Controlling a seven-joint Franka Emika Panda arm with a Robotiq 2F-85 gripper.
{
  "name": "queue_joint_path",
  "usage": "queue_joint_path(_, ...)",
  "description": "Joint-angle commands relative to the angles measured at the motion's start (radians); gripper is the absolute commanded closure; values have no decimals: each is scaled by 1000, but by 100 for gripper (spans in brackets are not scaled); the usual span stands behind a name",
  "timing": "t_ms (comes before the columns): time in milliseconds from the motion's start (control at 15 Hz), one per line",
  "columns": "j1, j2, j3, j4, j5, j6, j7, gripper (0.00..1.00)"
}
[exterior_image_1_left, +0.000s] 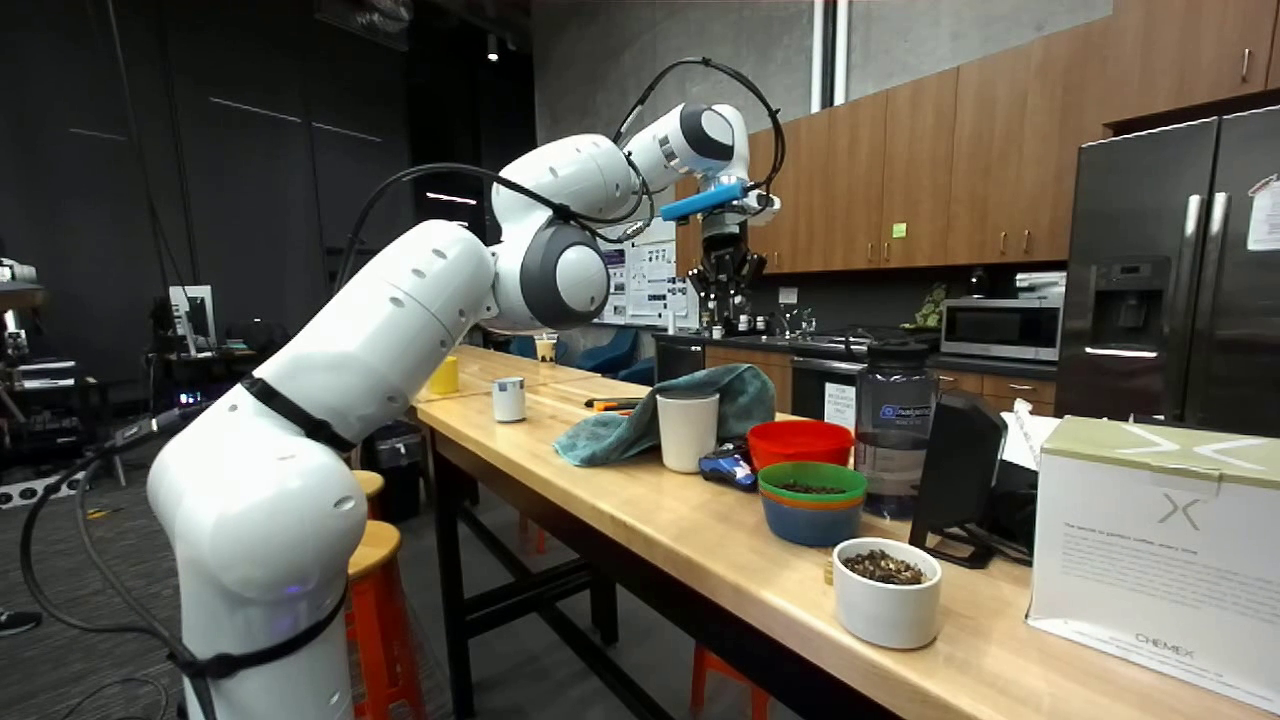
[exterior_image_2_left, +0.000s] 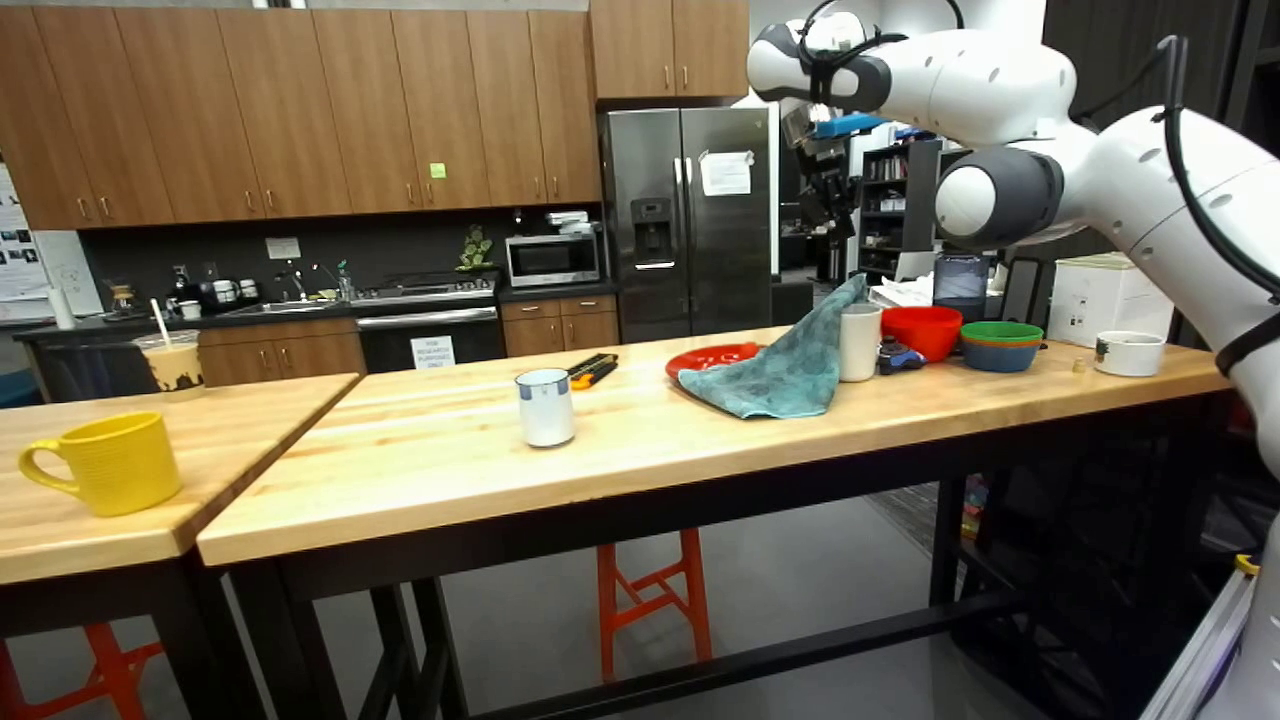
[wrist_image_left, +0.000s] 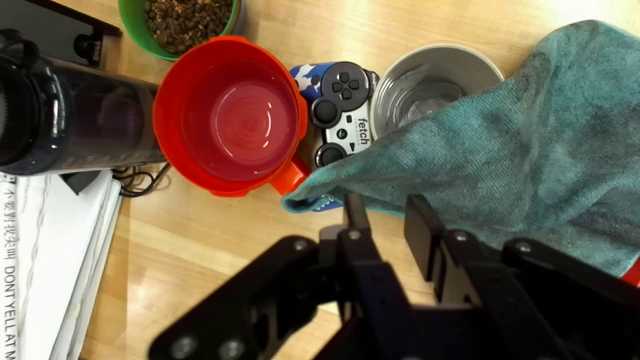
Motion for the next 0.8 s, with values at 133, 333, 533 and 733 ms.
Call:
queue_joint_path(133, 4, 0, -11, 0, 9, -1, 0, 72)
queue_joint_path(333, 4, 0, -11, 0, 9, -1, 0, 72)
queue_joint_path(533, 4, 0, -11, 0, 9, -1, 0, 72)
queue_joint_path(733, 4, 0, -11, 0, 9, -1, 0, 72)
